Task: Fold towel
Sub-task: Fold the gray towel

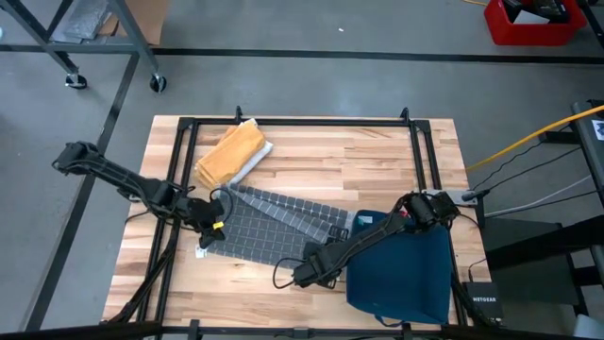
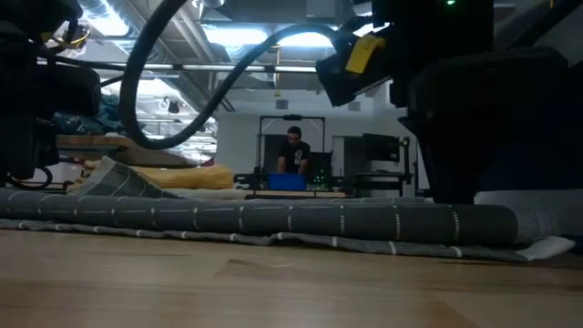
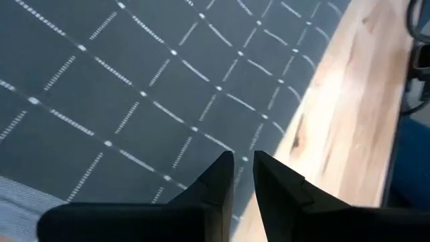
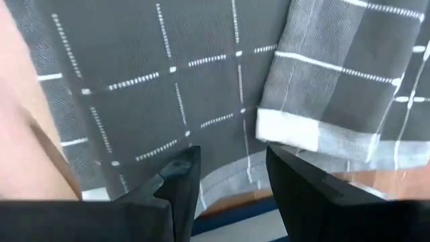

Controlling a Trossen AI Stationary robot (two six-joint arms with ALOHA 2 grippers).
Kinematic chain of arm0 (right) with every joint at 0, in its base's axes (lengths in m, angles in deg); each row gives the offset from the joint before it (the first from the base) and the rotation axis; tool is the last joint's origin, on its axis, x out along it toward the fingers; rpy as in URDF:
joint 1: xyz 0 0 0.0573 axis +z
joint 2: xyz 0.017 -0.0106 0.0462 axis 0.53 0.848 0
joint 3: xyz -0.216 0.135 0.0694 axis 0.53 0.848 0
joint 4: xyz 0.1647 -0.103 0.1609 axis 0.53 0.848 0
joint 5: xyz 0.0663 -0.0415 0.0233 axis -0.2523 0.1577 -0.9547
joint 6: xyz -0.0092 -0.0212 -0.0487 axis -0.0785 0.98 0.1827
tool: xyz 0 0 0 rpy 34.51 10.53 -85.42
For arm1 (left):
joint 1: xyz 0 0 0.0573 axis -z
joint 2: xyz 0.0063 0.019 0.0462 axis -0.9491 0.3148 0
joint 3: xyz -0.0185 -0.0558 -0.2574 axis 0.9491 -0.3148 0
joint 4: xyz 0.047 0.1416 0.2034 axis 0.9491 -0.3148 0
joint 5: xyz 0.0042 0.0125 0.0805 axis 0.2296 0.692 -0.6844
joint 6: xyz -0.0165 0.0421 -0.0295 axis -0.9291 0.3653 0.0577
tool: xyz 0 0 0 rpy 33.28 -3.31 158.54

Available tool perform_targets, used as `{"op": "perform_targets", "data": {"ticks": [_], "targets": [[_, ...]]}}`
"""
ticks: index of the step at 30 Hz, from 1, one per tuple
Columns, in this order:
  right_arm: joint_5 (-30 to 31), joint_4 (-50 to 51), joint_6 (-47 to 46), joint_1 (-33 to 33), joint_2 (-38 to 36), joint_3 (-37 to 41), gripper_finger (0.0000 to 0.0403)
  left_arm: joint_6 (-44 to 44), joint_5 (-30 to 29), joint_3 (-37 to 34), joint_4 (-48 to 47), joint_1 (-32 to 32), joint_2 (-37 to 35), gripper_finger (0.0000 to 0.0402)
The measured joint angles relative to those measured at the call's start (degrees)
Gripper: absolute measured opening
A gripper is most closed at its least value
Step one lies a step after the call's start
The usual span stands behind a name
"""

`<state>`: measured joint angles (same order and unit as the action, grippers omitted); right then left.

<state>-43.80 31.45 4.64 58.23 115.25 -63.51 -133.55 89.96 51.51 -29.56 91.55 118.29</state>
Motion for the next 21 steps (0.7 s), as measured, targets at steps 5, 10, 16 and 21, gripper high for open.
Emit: {"op": "perform_targets", "data": {"ticks": [5, 10, 16, 21], "targets": [[4.1, -0.1, 0.9, 0.0, 0.0, 0.4, 0.0175, 3.0, -1.7, 0.0, 0.0, 0.0, 1.7, 0.0051], [5.1, 0.4, 0.8, 0.0, 0.0, 0.4, 0.0175, 4.2, -2.6, 0.0, 0.0, 0.0, 2.9, 0.0045], [5.1, 0.0, 0.8, 0.0, 0.0, 1.9, 0.0175, 5.0, -3.6, 0.0, 0.0, 0.0, 3.9, 0.0045], [4.2, -2.9, 0.5, 0.0, -0.3, 5.1, 0.0175, 4.9, -3.7, 0.0, 0.0, 0.0, 3.9, 0.0045]]}}
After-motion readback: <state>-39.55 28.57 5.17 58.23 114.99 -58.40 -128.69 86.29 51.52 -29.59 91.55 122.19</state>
